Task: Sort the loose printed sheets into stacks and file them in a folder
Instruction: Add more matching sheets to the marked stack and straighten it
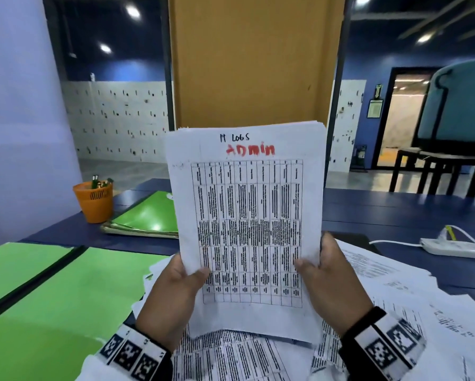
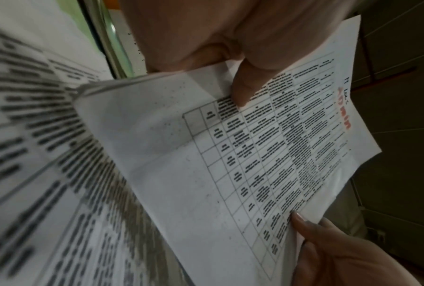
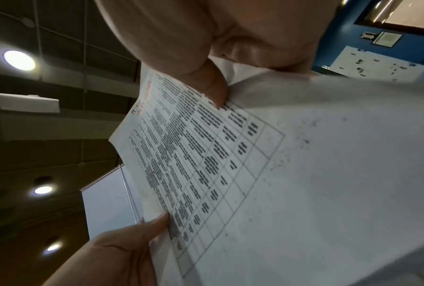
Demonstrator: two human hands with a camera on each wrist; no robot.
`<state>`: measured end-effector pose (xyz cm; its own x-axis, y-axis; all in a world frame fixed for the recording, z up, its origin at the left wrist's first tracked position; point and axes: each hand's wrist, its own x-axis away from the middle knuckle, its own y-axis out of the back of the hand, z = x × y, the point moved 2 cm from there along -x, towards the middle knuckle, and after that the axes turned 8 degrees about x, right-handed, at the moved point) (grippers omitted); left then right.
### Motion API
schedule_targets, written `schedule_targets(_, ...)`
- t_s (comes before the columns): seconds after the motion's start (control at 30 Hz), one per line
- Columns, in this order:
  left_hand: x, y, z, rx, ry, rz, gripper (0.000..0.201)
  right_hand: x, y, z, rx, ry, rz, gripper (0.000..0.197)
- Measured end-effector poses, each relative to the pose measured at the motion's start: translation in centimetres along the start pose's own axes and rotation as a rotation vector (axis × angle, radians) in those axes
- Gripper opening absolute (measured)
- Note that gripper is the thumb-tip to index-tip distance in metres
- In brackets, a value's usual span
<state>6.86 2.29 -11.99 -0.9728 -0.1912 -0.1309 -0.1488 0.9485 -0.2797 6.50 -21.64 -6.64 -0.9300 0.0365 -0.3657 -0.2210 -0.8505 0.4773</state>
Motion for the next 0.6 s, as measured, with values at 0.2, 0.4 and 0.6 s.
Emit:
schedule_targets(0.2, 0.4, 0.1, -0.6, 0.066, 0.051, 0.047, 0.033, -0.1, 0.6, -0.2, 0.006, -0.011, -0.022, 0.024)
schedule_targets(0.4, 0.0, 0.4, 0.5, 0.007, 0.137, 0.020, 0.031, 0.5, -0.5, -1.3, 0.088, -0.132, 0.139, 0.017)
schedule_targets(0.6, 1.4, -1.1, -1.7, -0.065, -0.129, -0.060, 0.039, 0.7, 0.1, 1.5, 0.084, 0.104, -0.071, 0.018)
